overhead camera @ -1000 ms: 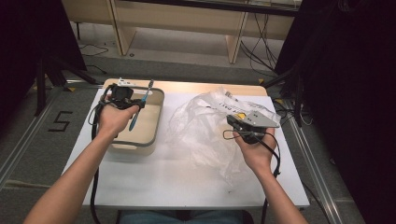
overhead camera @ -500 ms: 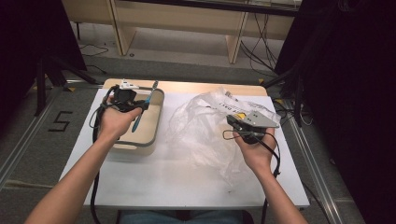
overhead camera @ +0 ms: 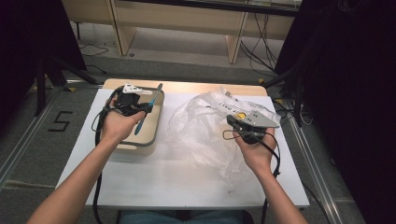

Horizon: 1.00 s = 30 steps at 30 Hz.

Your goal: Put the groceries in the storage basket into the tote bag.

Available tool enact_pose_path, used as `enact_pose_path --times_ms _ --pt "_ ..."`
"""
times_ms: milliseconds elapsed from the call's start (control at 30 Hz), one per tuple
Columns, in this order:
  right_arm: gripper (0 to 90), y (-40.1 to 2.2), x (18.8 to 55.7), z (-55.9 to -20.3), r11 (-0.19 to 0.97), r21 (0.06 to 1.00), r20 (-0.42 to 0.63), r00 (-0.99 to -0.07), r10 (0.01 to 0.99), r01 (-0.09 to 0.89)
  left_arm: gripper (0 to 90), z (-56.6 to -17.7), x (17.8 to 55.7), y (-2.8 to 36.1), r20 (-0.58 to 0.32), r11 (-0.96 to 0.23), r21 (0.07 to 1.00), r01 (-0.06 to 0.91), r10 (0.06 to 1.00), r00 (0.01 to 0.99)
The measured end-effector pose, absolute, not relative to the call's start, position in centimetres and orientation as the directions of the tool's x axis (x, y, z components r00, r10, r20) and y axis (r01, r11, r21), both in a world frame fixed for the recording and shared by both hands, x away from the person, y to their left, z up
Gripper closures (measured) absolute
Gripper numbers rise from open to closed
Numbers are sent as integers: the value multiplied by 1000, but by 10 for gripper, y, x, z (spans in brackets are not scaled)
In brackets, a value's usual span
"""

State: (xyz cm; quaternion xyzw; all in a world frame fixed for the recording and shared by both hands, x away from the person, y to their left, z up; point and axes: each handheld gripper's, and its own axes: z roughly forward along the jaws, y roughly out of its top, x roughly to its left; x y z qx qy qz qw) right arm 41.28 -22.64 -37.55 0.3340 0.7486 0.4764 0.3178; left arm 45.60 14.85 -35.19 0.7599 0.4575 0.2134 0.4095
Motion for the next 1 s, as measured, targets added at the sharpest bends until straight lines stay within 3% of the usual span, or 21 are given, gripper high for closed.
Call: enact_pose_path --times_ms 1000 --pt "900 -225 412 -376 323 925 -156 -578 801 199 787 -350 435 121 -59 -285 826 487 815 577"
